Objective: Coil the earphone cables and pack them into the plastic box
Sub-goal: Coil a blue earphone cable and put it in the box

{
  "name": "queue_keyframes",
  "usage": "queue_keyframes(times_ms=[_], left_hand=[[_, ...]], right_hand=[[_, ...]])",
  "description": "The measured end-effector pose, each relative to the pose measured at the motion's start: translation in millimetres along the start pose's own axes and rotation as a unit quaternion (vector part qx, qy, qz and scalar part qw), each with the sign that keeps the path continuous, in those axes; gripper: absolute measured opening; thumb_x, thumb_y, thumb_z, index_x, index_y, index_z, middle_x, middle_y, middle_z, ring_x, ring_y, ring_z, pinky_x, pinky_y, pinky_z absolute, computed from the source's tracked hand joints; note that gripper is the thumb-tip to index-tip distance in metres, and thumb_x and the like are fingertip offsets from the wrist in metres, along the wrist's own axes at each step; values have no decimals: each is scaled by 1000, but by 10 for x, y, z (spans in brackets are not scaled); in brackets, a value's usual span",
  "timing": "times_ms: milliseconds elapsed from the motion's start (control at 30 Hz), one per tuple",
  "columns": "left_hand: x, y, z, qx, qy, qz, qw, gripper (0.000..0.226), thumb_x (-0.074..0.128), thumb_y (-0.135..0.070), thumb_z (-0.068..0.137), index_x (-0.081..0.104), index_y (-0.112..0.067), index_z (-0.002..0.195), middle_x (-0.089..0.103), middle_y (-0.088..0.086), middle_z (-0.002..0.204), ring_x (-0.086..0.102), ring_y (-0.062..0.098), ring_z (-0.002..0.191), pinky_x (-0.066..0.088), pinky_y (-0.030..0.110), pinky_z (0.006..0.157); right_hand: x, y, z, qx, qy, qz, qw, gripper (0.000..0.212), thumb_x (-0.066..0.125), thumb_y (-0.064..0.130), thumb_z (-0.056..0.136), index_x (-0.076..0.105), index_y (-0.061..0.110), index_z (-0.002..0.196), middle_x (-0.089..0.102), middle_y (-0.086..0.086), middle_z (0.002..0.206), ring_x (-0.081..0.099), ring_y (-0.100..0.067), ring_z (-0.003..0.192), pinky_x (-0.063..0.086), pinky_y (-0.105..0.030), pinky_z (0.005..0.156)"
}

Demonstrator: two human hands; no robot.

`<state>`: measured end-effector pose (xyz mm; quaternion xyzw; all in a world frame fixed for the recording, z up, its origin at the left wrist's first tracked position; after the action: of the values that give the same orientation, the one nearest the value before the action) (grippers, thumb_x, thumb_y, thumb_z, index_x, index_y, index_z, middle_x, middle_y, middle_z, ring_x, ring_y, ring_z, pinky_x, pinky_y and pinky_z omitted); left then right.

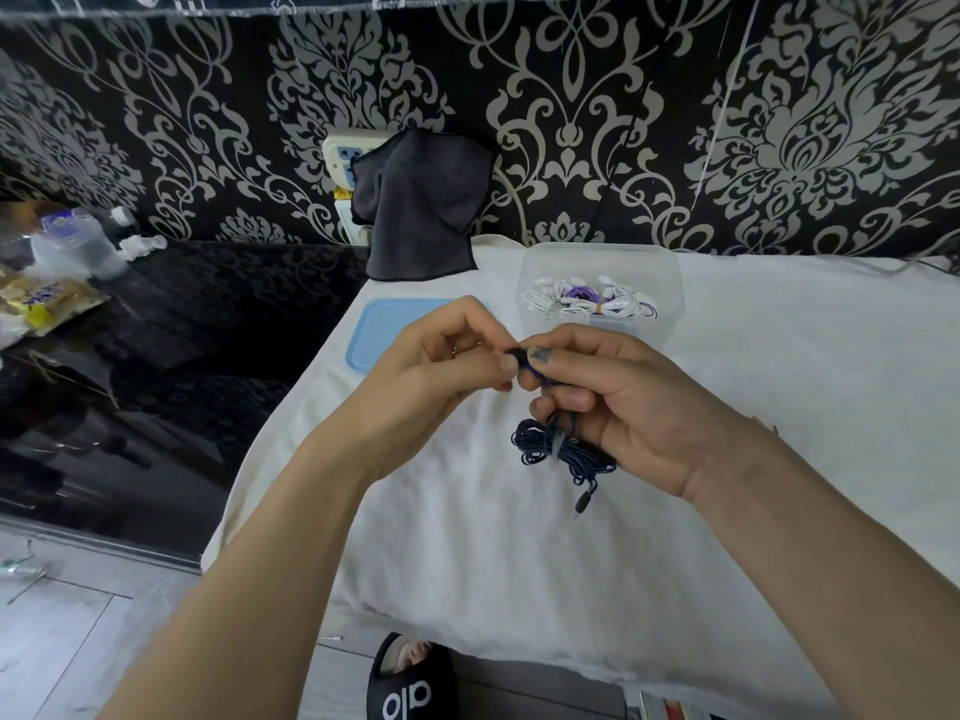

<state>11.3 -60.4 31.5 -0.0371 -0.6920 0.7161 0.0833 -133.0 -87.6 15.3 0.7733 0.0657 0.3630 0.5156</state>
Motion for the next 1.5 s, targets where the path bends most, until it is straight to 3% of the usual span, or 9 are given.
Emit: queue_keyframes(times_ms=[100,267,567,833,1033,1133,1400,1500], left_hand=[[19,-44,1,32,-34,7,999,17,63,4,87,57,-9,95,61,4,89,65,23,82,49,34,85],[80,-130,-28,77,-64,52,994,22,60,15,90,58,-6,86,70,-7,79,67,19,81,52,32,85],[137,-196,-43,114,-96,70,986,20,62,15,90,61,-5,88,73,-5,78,71,15,80,54,24,80],[131,-195,-11,119,-115,71,984,18,63,13,91,64,-6,93,75,8,78,73,16,80,54,23,79],[136,-183,12,131,-123,73,981,19,62,16,90,65,-3,93,71,-9,80,71,10,77,54,20,78],[140,-179,19,134,-116,76,981,20,62,16,89,65,-3,93,68,-9,82,70,8,78,53,20,79],[97,-172,21,127,-115,97,980,16,64,15,90,64,-1,92,63,7,88,71,16,76,57,29,80],[103,-188,20,125,-114,119,978,15,66,10,88,63,-5,87,64,0,86,71,17,74,57,50,81]], right_hand=[[-11,12,8,-5,-7,20,1000,13,60,3,91,66,-2,100,61,-7,74,38,-5,47,53,-24,65],[6,23,16,-7,-13,65,998,10,56,0,95,65,-2,99,62,-8,74,36,-5,47,52,-22,63],[16,44,10,-14,-15,114,993,12,54,1,96,66,-1,95,60,-8,75,38,-4,45,51,-20,60],[29,32,28,-24,-17,144,989,13,54,3,98,66,0,93,60,-6,74,39,-4,45,50,-20,60],[34,32,26,-24,-14,159,987,16,54,3,99,67,-1,92,59,-6,73,38,-5,45,50,-19,60],[31,33,18,-22,-14,162,986,16,54,3,99,67,-1,91,59,-6,73,38,-5,45,50,-19,60],[63,20,9,-8,-7,179,984,20,54,3,98,70,0,87,59,-6,72,38,-4,44,50,-18,58],[82,2,11,-3,-6,178,984,18,53,3,99,68,-1,88,59,-6,72,37,-4,44,49,-17,58]])
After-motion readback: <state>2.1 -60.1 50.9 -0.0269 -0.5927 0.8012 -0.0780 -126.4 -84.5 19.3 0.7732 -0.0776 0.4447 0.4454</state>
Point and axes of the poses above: each hand's wrist, its own z-axis towards the middle knuckle, its own x-axis out of the palm, y = z × x, the point moved 5 cm from there along z, towards the middle knuckle
